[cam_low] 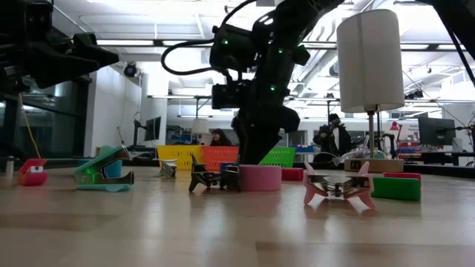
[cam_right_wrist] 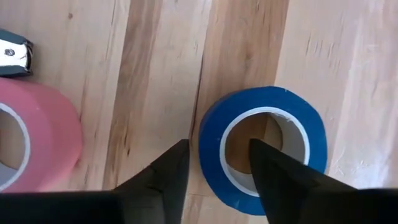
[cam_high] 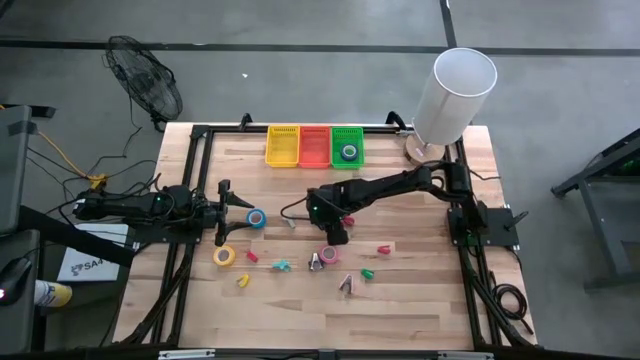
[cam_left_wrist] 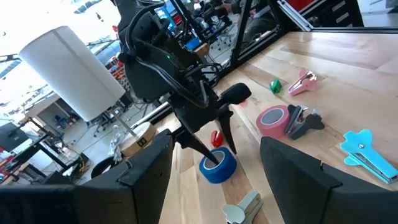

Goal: Pick and place Stapler, Stapler remover, tape
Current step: Put the blue tape into the green basket

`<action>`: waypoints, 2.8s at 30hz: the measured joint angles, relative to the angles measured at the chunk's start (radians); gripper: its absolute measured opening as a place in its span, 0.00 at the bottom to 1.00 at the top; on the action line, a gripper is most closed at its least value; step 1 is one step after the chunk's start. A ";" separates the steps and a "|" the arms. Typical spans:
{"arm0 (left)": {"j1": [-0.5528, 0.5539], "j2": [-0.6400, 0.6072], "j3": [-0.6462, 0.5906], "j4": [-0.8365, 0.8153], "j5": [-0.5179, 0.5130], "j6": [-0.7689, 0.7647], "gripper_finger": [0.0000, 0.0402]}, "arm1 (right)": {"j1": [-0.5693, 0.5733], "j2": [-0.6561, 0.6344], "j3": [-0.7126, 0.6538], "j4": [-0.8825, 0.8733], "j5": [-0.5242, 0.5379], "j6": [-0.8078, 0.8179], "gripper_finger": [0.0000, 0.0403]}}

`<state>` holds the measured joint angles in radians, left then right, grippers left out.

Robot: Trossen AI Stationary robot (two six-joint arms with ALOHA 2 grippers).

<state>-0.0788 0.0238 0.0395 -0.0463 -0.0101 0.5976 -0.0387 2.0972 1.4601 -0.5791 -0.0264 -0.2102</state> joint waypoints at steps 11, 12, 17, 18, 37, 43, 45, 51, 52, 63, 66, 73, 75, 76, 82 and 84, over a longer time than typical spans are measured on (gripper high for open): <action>0.000 0.000 0.000 0.000 0.000 0.000 0.59 | 0.000 0.000 -0.002 -0.008 -0.009 0.067 0.09; 0.000 0.000 0.000 0.000 0.000 0.000 0.59 | -0.003 0.000 -0.002 -0.011 -0.010 0.083 0.08; 0.000 0.000 0.000 0.000 0.000 0.000 0.59 | -0.021 -0.022 -0.004 -0.064 -0.013 0.176 0.08; 0.000 0.000 0.000 0.000 0.000 0.000 0.59 | -0.026 -0.031 -0.004 -0.070 -0.008 0.197 0.08; 0.000 0.000 0.000 0.000 0.000 0.000 0.59 | -0.216 -0.171 -0.002 -0.106 0.231 0.349 0.11; 0.000 0.000 0.000 0.000 0.000 0.000 0.59 | -0.286 -0.171 -0.002 -0.088 0.300 0.391 0.08; 0.000 0.000 0.000 0.000 0.000 0.000 0.59 | -0.308 -0.171 -0.002 -0.071 0.320 0.397 0.09; 0.000 0.000 0.000 0.000 0.000 0.000 0.59 | -0.373 -0.171 -0.002 -0.026 0.288 0.414 0.11; 0.000 0.000 0.000 0.000 0.000 0.000 0.59 | -0.384 -0.171 -0.002 -0.026 0.281 0.415 0.11; 0.000 0.000 0.000 0.000 0.000 0.000 0.59 | -0.452 -0.162 -0.003 0.013 0.174 0.355 0.12; 0.000 0.000 0.000 0.000 0.000 0.000 0.59 | -0.457 -0.162 -0.003 0.024 0.140 0.296 0.11; 0.000 0.000 0.000 0.000 0.000 0.000 0.59 | -0.460 -0.162 -0.003 0.023 0.099 0.210 0.10; 0.000 0.000 0.000 0.000 0.000 0.000 0.59 | -0.460 -0.162 -0.003 0.023 0.088 0.201 0.12; 0.000 0.000 0.000 0.000 0.000 0.000 0.59 | -0.460 -0.162 -0.003 0.022 0.086 0.196 0.13; 0.000 0.000 0.000 0.000 0.000 0.000 0.59 | -0.464 -0.161 -0.003 0.006 0.077 0.166 0.12; 0.000 0.000 0.000 0.000 0.000 0.000 0.59 | -0.468 -0.161 -0.003 -0.007 0.076 0.164 0.11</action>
<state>-0.0792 0.0235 0.0395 -0.0463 -0.0103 0.5976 -0.5063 1.9358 1.4574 -0.5861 0.0492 -0.0458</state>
